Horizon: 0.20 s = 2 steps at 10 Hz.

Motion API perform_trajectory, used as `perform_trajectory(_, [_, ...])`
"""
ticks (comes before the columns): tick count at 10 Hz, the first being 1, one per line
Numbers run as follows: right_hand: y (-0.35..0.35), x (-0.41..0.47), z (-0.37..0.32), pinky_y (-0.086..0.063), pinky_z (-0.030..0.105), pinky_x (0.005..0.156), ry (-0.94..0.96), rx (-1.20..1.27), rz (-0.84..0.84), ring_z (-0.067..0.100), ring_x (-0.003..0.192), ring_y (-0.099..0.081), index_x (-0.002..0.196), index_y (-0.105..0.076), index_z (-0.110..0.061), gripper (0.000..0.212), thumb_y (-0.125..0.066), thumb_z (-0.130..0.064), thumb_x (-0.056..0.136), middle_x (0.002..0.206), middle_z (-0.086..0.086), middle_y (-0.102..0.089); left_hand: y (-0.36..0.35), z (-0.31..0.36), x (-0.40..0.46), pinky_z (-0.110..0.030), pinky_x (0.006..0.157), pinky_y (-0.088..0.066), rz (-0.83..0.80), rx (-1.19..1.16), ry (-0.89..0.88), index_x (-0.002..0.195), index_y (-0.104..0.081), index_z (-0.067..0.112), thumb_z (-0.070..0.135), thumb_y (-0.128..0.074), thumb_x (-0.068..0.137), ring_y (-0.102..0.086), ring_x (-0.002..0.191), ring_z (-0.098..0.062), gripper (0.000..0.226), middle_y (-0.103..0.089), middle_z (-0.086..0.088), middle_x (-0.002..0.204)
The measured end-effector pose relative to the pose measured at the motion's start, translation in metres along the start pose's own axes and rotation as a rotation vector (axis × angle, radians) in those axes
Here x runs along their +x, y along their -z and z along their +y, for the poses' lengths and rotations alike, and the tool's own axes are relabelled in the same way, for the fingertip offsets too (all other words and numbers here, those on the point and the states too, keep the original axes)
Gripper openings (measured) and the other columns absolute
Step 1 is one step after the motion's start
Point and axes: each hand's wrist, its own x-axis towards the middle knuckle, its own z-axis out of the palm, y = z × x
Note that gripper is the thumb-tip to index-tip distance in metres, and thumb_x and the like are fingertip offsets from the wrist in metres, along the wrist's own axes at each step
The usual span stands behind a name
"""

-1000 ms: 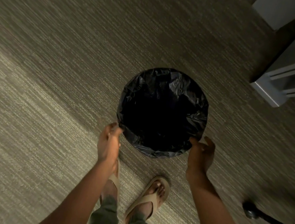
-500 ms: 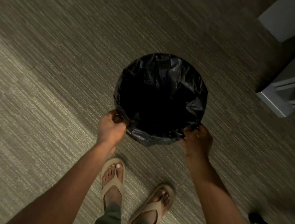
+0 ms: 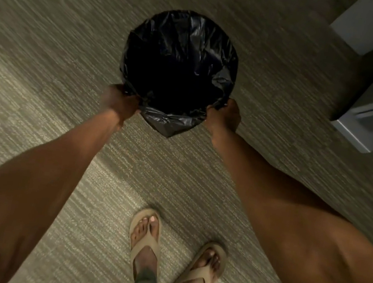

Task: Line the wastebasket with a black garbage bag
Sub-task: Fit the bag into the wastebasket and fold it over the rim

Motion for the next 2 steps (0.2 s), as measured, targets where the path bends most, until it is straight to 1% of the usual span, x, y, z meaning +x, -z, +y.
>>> perform_trajectory(1, [0.001,0.005,-0.002,-0.053,0.035,0.093,0.008,-0.034,-0.034,0.035,0.122,-0.063,0.140,-0.055,-0.009,0.046,-0.066,-0.016,0.095,0.137,0.018,-0.063,-0.002,0.004,0.000,-0.063,0.089,-0.061,-0.008,-0.030,0.009,0.111,-0.077,0.002,0.021,-0.074,0.062,-0.076,0.104,-0.039,0.052,-0.079,-0.022,0.107])
perform_trajectory(2, [0.013,-0.001,-0.004,-0.053,0.041,0.097,0.052,-0.193,-0.092,0.037,0.125,-0.061,0.144,-0.052,-0.007,0.052,-0.059,-0.036,0.101,0.138,0.020,-0.061,-0.004,0.012,-0.006,-0.056,0.101,-0.058,0.003,-0.004,0.055,0.125,-0.071,0.000,0.024,-0.081,0.071,-0.070,0.119,-0.040,0.059,-0.073,-0.026,0.124])
